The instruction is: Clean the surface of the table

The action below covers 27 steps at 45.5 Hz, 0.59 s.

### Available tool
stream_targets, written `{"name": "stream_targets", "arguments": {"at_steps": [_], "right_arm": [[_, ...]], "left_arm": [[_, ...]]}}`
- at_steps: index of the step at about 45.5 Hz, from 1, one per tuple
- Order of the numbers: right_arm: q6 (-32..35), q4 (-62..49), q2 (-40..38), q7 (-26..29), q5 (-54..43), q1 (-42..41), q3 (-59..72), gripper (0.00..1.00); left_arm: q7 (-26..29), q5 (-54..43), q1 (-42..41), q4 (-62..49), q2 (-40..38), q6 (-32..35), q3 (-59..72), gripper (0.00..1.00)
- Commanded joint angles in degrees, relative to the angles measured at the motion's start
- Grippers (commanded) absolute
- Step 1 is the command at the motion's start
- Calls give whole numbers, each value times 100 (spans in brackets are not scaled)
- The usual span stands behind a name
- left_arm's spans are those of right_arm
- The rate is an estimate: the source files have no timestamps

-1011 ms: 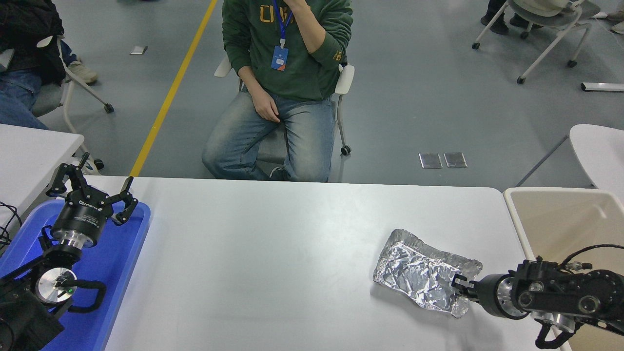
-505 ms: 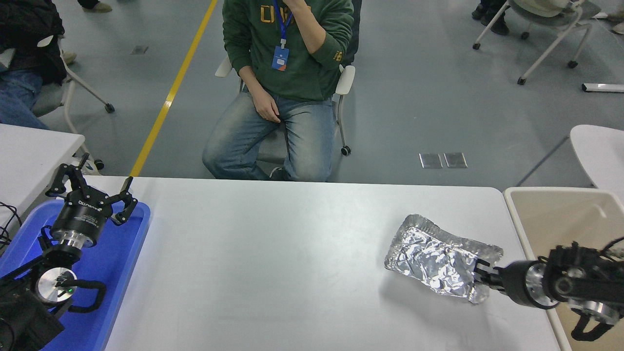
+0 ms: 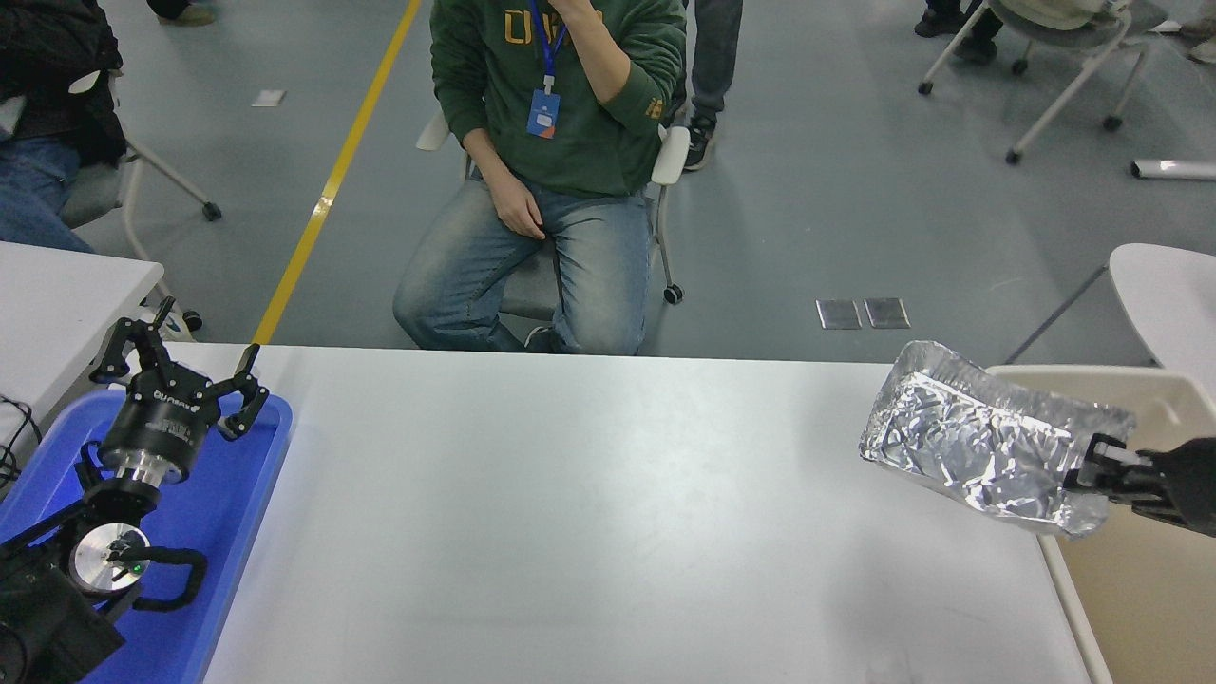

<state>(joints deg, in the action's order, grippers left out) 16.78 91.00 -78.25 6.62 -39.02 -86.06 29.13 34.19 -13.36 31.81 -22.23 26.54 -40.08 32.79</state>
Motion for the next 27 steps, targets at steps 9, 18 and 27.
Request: {"name": "stream_targets", "arguments": {"at_steps": [9, 18, 27], "right_arm": [[1626, 67, -1263, 6, -607, -640, -610, 0], [1661, 67, -1290, 15, -642, -640, -654, 0], [1661, 58, -1290, 32, -633, -640, -654, 0]], "left_arm": [[0, 0, 0, 0, 0, 0, 0, 100], [0, 0, 0, 0, 0, 0, 0, 100], [0, 0, 0, 0, 0, 0, 0, 100]]}}
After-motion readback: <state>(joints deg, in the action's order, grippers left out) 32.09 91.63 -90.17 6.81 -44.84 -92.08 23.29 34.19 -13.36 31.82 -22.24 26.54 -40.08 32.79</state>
